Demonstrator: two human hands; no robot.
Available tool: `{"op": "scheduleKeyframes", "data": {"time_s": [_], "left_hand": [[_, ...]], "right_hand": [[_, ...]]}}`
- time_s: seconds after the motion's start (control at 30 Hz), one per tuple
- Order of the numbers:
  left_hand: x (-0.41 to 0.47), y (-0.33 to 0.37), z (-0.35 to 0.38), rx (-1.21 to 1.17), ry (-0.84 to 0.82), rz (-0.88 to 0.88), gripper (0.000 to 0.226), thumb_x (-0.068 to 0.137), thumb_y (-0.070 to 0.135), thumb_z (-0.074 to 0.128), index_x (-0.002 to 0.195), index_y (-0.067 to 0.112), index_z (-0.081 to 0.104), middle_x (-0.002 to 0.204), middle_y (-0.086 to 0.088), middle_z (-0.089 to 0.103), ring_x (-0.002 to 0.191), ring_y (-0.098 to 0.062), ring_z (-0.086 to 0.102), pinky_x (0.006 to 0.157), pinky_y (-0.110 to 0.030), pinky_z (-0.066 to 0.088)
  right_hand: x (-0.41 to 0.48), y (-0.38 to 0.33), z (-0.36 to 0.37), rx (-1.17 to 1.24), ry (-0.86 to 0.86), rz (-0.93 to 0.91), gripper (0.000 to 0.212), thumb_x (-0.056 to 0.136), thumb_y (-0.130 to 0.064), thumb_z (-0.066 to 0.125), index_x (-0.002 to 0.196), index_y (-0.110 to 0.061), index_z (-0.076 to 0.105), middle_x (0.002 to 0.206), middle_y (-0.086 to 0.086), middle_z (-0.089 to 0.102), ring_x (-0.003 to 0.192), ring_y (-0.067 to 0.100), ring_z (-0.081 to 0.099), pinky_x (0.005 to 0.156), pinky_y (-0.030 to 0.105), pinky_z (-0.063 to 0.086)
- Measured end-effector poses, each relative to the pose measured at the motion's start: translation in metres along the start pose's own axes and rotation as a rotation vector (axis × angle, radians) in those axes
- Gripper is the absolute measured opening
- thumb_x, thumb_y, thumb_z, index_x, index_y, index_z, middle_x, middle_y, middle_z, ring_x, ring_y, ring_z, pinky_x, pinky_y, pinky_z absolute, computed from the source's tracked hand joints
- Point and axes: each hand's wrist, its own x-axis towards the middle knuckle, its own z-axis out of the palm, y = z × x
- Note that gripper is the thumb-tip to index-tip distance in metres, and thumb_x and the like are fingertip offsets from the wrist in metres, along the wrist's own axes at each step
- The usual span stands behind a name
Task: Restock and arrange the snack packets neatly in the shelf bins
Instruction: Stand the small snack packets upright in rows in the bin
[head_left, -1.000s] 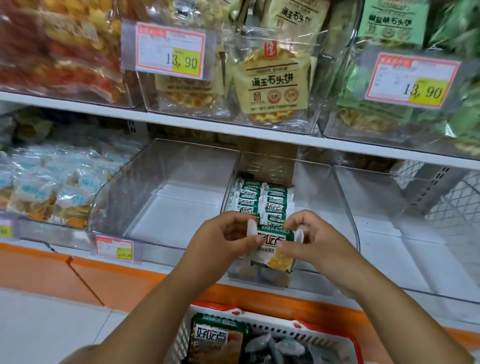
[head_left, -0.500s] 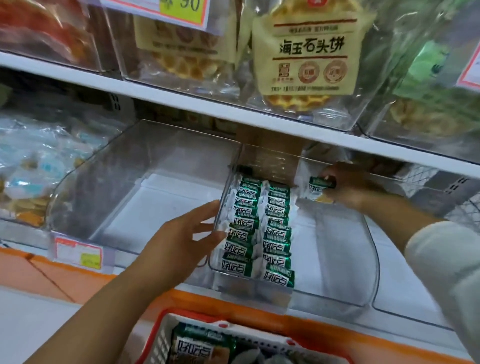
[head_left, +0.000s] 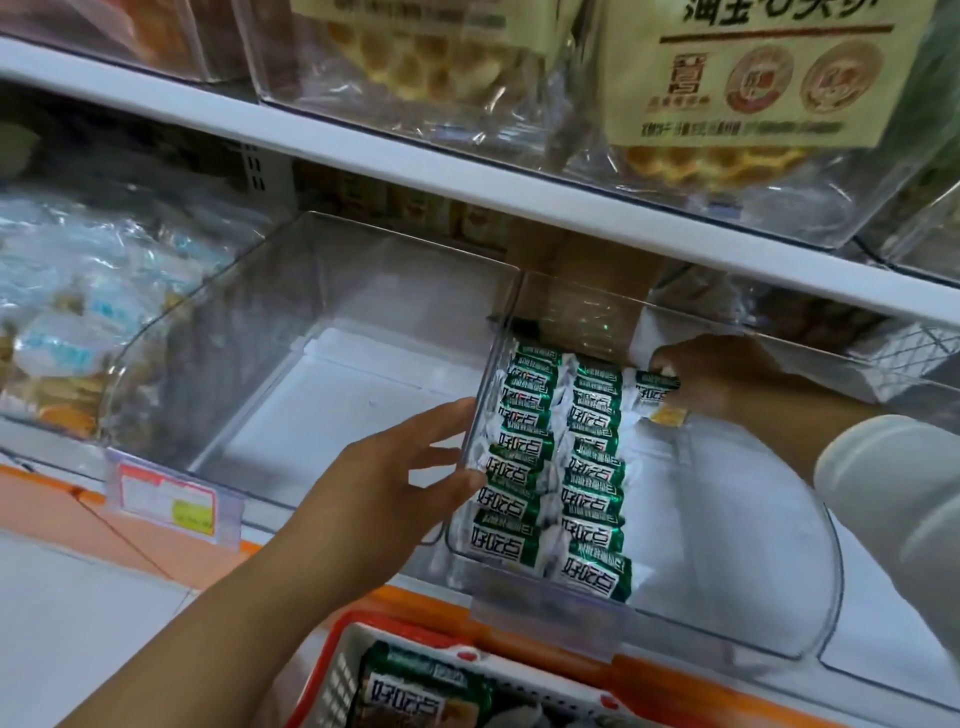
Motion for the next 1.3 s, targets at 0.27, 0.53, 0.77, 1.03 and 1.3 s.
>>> {"op": "scheduleKeyframes", "data": {"time_s": [0.27, 0.53, 0.77, 1.03, 1.3], "left_hand": [[-0.001, 0.004, 0.003, 0.002, 0.019, -0.013, 0.049, 0.088, 0.032, 0.069, 0.121, 0.062, 0.048, 0.109, 0.057, 0.046, 0.103, 0.026, 0.051, 0.068, -0.004, 0.050], [-0.020, 0.012, 0.010, 0.382, 0.286, 0.150, 0.051, 0.085, 0.027, 0.074, 0.132, 0.031, 0.056, 0.116, 0.015, 0.058, 0.099, -0.008, 0.056, 0.088, -0.032, 0.051], [-0.092, 0.004, 0.074, 0.405, -0.077, 0.218, 0.023, 0.090, 0.019, 0.067, 0.112, 0.027, 0.067, 0.094, 0.017, 0.057, 0.071, -0.002, 0.056, 0.068, -0.020, 0.046], [-0.171, -0.099, 0.163, 0.353, -0.667, -0.336, 0.036, 0.097, 0.034, 0.060, 0.132, 0.027, 0.055, 0.128, -0.001, 0.058, 0.104, -0.014, 0.057, 0.089, -0.031, 0.049], [-0.208, -0.151, 0.189, 0.667, -0.970, -0.324, 0.072, 0.087, 0.031, 0.074, 0.148, 0.021, 0.037, 0.143, -0.010, 0.041, 0.129, -0.029, 0.042, 0.106, -0.037, 0.040]], "right_hand": [[-0.007, -0.013, 0.015, -0.114, 0.027, 0.048, 0.040, 0.092, -0.021, 0.056, 0.132, -0.026, 0.047, 0.121, 0.004, 0.056, 0.115, 0.025, 0.051, 0.089, 0.035, 0.046], [-0.089, -0.023, -0.019, 0.492, 0.427, 0.086, 0.035, 0.089, -0.025, 0.065, 0.123, -0.022, 0.060, 0.118, 0.003, 0.063, 0.103, 0.022, 0.059, 0.087, 0.030, 0.046], [-0.266, -0.090, 0.033, 1.086, 0.659, 0.071, 0.029, 0.092, -0.015, 0.059, 0.119, -0.026, 0.058, 0.092, -0.010, 0.059, 0.076, 0.007, 0.055, 0.066, 0.014, 0.043], [-0.359, -0.130, 0.236, 1.109, -0.270, 0.281, 0.041, 0.092, -0.036, 0.062, 0.130, -0.021, 0.058, 0.127, -0.001, 0.060, 0.116, 0.020, 0.058, 0.094, 0.033, 0.048], [-0.364, -0.141, 0.267, 1.002, -0.747, 0.205, 0.106, 0.072, -0.019, 0.083, 0.153, -0.034, 0.016, 0.152, 0.012, 0.034, 0.119, 0.029, 0.053, 0.091, 0.036, 0.049]]}}
